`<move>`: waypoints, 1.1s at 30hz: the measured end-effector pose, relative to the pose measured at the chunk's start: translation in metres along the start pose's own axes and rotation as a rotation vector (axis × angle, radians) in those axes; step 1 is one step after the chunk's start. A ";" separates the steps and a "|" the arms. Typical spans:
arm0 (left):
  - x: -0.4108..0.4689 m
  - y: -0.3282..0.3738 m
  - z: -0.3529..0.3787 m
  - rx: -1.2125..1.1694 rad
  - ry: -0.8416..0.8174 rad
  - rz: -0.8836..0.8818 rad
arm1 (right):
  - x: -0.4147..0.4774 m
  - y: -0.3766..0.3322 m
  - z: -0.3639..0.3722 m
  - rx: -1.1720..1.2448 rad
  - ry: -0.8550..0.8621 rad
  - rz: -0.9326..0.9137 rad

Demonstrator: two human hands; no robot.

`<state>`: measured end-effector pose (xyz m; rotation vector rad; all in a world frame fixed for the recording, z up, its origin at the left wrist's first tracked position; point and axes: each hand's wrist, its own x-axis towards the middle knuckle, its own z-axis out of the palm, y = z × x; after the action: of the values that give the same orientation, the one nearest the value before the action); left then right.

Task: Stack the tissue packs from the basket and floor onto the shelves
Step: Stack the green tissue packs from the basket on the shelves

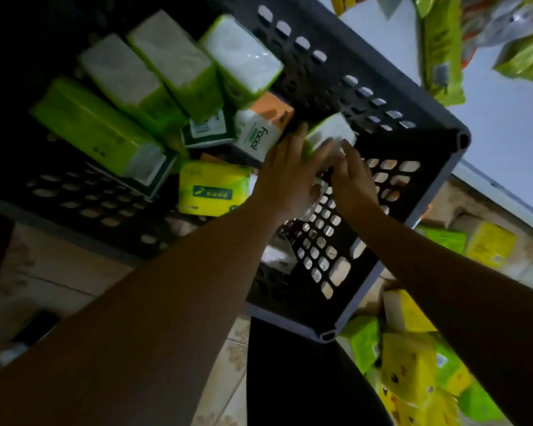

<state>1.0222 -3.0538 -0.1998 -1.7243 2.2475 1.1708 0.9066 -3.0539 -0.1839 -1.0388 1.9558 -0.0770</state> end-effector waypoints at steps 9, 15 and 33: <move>0.012 -0.012 -0.014 -0.400 0.152 -0.170 | -0.017 -0.010 0.015 0.244 0.013 -0.030; -0.090 -0.014 -0.091 -0.905 0.148 -0.393 | -0.107 -0.045 -0.003 0.294 -0.094 0.187; -0.340 0.145 -0.454 -0.983 0.332 -0.327 | -0.416 -0.311 -0.231 0.603 -0.098 -0.051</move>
<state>1.1922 -3.0456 0.3601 -2.6149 1.4266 2.2320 1.0389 -3.0426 0.3690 -0.6724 1.6583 -0.5947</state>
